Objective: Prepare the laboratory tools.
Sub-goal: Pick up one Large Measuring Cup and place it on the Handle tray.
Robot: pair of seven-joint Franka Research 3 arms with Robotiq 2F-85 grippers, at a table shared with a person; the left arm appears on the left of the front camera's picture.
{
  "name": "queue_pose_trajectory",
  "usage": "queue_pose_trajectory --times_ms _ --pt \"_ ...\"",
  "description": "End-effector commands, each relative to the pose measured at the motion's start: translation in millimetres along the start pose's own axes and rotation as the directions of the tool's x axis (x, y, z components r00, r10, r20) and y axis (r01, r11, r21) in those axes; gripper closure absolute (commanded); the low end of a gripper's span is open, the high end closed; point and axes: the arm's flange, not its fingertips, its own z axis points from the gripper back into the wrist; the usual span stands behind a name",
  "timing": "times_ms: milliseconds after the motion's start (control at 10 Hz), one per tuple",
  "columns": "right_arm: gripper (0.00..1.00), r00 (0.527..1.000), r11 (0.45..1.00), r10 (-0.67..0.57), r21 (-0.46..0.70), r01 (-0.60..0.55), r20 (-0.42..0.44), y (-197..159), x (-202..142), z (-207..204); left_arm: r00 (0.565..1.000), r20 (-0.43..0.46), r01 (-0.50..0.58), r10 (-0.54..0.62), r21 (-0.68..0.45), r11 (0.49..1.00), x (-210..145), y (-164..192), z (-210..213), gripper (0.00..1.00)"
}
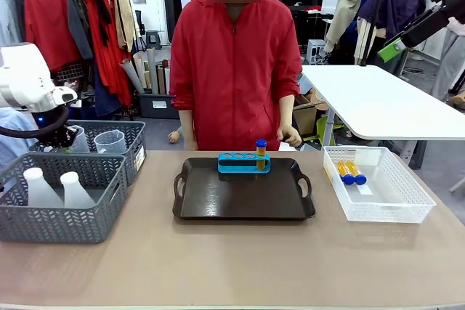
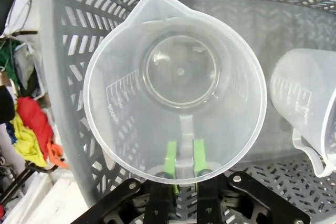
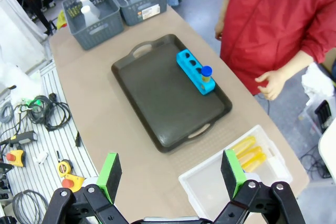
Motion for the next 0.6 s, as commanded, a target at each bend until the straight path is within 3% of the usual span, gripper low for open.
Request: queue_pose_trajectory --times_ms 0,300,500 --pt "0.0 1.0 1.0 -0.001 0.004 0.001 0.005 0.8 0.9 0.4 1.0 0.014 0.01 -0.011 0.017 1.0 -6.9 -0.8 10.6 1.0" --pt "0.0 1.0 1.0 -0.001 0.004 0.001 0.005 0.8 0.9 0.4 0.997 0.009 0.073 -0.073 -0.02 0.997 -25.5 -13.1 57.4 1.0" --pt "0.0 1.0 1.0 -0.001 0.004 0.001 0.005 0.8 0.9 0.4 0.984 0.028 0.178 -0.178 -0.028 0.984 -52.4 -32.7 119.5 1.0"
